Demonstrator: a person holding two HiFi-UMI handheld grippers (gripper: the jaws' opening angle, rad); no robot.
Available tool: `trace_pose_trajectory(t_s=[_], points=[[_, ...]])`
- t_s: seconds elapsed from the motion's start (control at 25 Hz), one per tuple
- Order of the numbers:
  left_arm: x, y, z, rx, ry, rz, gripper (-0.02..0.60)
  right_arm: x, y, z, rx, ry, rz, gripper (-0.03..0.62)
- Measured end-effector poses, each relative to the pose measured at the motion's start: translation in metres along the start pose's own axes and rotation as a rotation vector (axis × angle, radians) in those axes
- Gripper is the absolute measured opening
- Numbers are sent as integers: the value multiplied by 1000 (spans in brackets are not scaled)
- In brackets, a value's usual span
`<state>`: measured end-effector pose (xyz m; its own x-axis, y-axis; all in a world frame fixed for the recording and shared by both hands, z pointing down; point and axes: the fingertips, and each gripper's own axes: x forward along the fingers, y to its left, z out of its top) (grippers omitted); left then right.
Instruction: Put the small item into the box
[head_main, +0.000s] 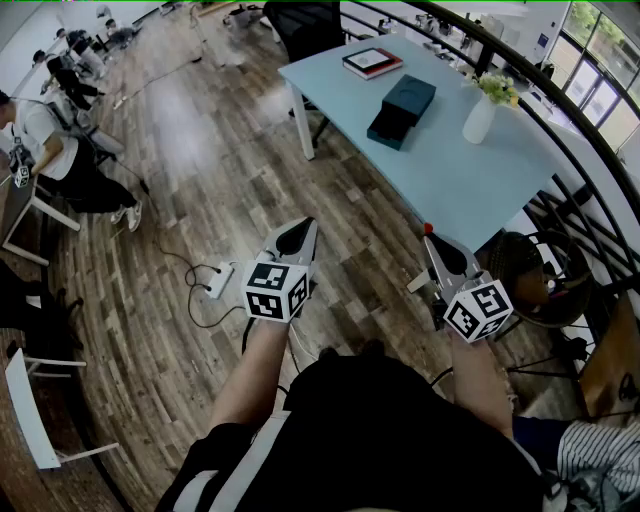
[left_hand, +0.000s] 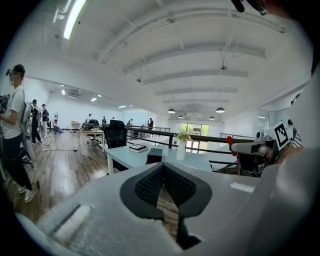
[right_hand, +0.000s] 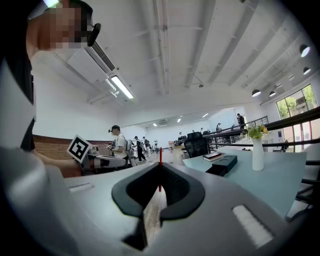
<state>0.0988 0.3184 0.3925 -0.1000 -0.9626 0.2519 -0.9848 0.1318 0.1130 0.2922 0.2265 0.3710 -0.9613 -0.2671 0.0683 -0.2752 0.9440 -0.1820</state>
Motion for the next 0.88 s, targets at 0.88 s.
trace_pose_trajectory(t_s=[0.88], points=[[21,-23,0,-5,9,-5,8,-13,-26,3,25,-17,21,12]])
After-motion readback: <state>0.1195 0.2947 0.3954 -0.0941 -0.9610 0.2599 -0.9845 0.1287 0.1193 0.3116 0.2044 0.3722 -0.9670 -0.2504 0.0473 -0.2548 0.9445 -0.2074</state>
